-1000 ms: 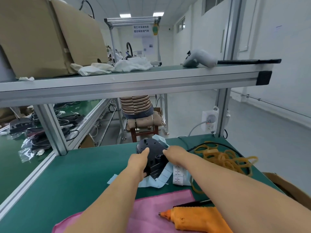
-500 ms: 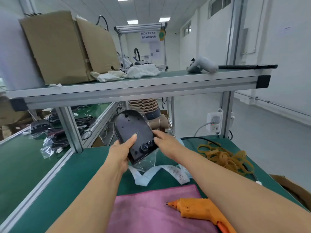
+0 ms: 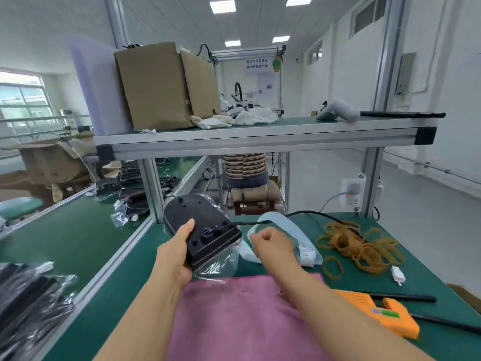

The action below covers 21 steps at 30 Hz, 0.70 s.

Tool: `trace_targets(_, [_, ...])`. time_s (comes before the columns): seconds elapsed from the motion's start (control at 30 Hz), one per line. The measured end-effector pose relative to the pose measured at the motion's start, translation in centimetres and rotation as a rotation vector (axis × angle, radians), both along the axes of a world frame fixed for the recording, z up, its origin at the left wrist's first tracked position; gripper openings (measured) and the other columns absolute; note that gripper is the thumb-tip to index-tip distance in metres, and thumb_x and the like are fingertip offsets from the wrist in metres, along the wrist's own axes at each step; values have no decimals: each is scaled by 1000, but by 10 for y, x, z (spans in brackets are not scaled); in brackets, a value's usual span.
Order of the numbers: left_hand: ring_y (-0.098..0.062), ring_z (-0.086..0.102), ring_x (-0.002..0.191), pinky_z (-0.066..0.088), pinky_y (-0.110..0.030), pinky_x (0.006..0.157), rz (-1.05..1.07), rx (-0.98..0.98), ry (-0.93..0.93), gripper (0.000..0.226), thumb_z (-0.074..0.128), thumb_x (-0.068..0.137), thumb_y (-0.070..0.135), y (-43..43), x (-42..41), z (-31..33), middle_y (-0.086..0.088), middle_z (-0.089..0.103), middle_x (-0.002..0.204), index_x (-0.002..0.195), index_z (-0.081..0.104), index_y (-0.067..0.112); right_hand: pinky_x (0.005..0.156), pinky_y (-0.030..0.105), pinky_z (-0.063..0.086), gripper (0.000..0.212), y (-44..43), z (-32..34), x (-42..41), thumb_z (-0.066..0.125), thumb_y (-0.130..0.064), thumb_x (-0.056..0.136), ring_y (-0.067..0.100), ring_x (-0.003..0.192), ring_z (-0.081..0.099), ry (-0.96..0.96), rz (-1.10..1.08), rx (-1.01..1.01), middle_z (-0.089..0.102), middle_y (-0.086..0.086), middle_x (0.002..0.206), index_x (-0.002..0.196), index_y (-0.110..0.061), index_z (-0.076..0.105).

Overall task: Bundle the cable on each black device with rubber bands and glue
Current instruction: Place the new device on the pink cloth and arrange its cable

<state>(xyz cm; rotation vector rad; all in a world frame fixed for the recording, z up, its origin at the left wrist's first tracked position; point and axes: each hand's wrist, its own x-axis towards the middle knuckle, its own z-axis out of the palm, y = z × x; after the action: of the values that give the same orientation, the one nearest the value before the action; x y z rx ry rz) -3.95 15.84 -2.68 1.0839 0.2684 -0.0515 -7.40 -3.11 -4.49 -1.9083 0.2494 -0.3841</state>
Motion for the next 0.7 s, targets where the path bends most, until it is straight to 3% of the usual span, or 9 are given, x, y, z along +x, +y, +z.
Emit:
trace_targets(0.1, [-34,72,58,56,-42,47,-62,12,74,33,82,76,30,9,-28,-14,-18,75,79,96,70,7,72,36,51,27,6,-18,-22,44,-25,101,21,75,62,148,114,238,66,8,82,85,-8,57])
trace_targets(0.23, [-38,73,66,57,-41,52,-143,98,132,45,81,76,39,8,-59,-31,-21,75,84,100,70,3,79,39,58,32,5,-28,-39,37,-29,105,22,93,67,227,110,368,69,16,103,100,-8,61])
trace_targets(0.33, [-39,74,74,58,-39,56,-222,141,167,49,77,79,44,1,-74,-39,-22,75,90,104,70,2,89,48,54,40,1,-30,-49,38,-32,104,20,85,60,238,63,302,67,20,101,102,1,61])
trace_targets(0.4, [-37,74,73,57,-37,53,-287,144,181,45,73,83,43,-5,-81,-42,-21,75,90,103,71,2,78,39,55,32,-3,-29,-57,38,-26,103,18,77,57,259,81,159,63,12,88,88,-6,58])
trace_targets(0.47, [-37,74,73,58,-37,53,-331,157,183,40,70,87,40,-10,-87,-43,-21,75,90,102,70,2,61,25,44,27,-5,-28,-62,38,-19,102,13,70,51,300,92,10,54,2,80,77,-15,48])
trace_targets(0.53, [-37,74,75,58,-39,57,-350,193,168,36,68,90,36,-12,-90,-47,-22,75,90,101,70,2,59,27,36,21,-7,-31,-65,41,-17,99,17,71,48,315,84,-9,54,4,81,80,-13,48])
trace_targets(0.63, [-36,73,88,59,-42,73,-425,226,167,37,65,92,34,-15,-96,-53,-22,74,99,107,70,1,57,27,37,14,-7,-31,-76,47,-18,96,20,73,47,317,91,32,55,9,86,89,-9,55])
trace_targets(0.7, [-36,72,93,59,-42,76,-467,232,172,38,65,92,31,-17,-101,-56,-23,73,103,111,70,-2,58,28,38,14,-9,-32,-80,48,-17,95,21,73,47,333,99,75,55,11,88,92,-7,57])
